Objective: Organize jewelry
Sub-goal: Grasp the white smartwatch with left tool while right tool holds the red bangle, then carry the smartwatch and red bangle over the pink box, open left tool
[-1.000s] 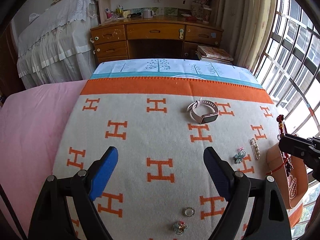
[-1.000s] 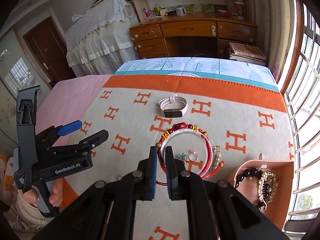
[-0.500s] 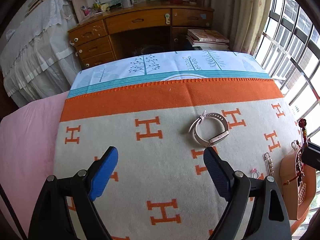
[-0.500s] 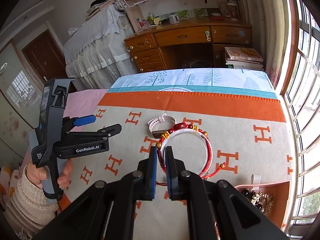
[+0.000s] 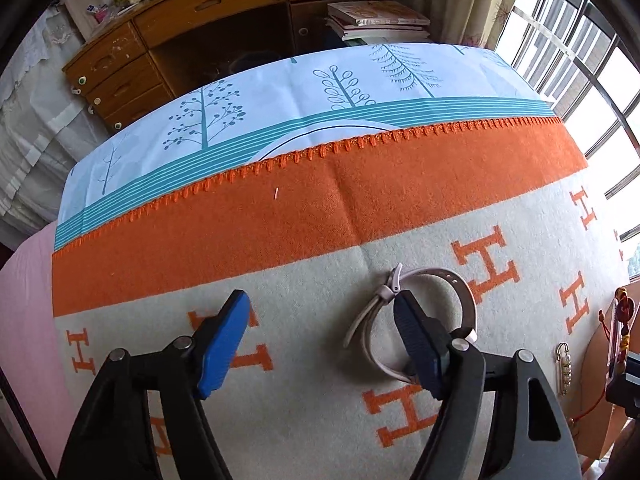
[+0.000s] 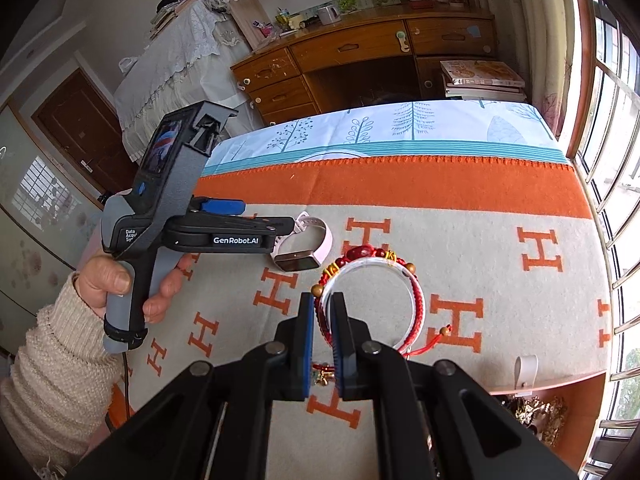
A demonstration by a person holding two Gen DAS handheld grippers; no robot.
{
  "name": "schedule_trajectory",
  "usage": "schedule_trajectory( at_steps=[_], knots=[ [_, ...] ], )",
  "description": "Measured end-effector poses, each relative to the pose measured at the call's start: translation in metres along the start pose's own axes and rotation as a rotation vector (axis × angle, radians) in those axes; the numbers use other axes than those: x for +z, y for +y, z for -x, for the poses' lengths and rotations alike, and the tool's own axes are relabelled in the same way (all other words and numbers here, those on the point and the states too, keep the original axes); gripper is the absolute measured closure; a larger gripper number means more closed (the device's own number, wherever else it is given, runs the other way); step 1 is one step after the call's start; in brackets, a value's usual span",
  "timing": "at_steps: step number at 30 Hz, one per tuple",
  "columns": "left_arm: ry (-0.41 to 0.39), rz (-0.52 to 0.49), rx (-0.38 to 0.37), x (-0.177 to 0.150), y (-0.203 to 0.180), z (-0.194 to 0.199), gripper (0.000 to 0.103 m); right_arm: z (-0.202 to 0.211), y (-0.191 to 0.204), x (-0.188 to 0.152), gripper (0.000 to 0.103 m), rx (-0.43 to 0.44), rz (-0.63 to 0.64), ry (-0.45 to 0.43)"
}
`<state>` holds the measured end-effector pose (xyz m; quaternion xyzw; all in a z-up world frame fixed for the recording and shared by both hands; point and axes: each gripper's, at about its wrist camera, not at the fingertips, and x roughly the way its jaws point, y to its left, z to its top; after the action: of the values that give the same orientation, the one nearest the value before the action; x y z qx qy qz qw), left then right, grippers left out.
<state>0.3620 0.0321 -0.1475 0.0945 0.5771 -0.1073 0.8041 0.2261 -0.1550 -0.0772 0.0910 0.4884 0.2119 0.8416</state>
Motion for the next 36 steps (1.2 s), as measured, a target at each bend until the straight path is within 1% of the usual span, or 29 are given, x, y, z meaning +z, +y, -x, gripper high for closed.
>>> schedule_trajectory(
  at_steps=[1, 2, 3, 4, 6, 7, 9, 11, 14, 17, 20, 25, 30, 36],
  knots=[
    [0.011, -0.014, -0.003, 0.002, -0.003, -0.002, 0.053, -0.002, -0.001, 0.000, 0.095, 0.001, -0.003, 0.003],
    [0.024, -0.025, -0.004, 0.002, -0.006, -0.005, 0.062, -0.003, -0.003, 0.000, 0.095, 0.003, -0.005, 0.006],
    [0.038, -0.030, -0.012, 0.003, -0.008, -0.007, 0.081, -0.005, -0.005, 0.000, 0.095, 0.005, -0.010, 0.009],
    [0.034, -0.027, -0.022, 0.003, -0.010, -0.006, 0.095, -0.006, -0.007, 0.000, 0.095, 0.008, -0.018, 0.012],
    [0.037, -0.018, 0.016, 0.001, -0.013, -0.004, 0.095, -0.007, -0.010, 0.000, 0.095, 0.011, -0.031, 0.013],
    [0.025, -0.008, 0.023, -0.002, -0.014, -0.002, 0.096, -0.007, -0.011, -0.001, 0.095, 0.010, -0.035, 0.012],
    [-0.009, 0.033, 0.012, -0.008, -0.015, 0.010, 0.096, -0.004, -0.012, -0.002, 0.095, 0.014, -0.041, 0.007],
    [-0.055, 0.071, -0.012, -0.017, -0.018, 0.031, 0.096, 0.001, -0.011, -0.003, 0.095, 0.018, -0.042, -0.002],
    [-0.145, 0.108, -0.023, -0.032, -0.028, 0.071, 0.096, 0.017, -0.007, -0.006, 0.095, 0.024, -0.039, -0.032],
    [-0.226, 0.129, -0.070, -0.052, -0.043, 0.117, 0.096, 0.041, 0.000, -0.011, 0.095, 0.026, -0.029, -0.079],
    [-0.286, 0.120, -0.105, -0.076, -0.062, 0.153, 0.096, 0.070, 0.011, -0.022, 0.095, 0.021, -0.011, -0.139],
    [-0.351, 0.087, -0.130, -0.113, -0.094, 0.194, 0.096, 0.113, 0.026, -0.046, 0.095, 0.003, 0.011, -0.214],
    [-0.385, 0.065, -0.144, -0.136, -0.124, 0.215, 0.096, 0.148, 0.027, -0.074, 0.095, -0.035, 0.017, -0.259],
    [-0.403, 0.025, -0.140, -0.146, -0.162, 0.221, 0.096, 0.165, 0.000, -0.105, 0.095, -0.067, -0.031, -0.250]
  ],
)
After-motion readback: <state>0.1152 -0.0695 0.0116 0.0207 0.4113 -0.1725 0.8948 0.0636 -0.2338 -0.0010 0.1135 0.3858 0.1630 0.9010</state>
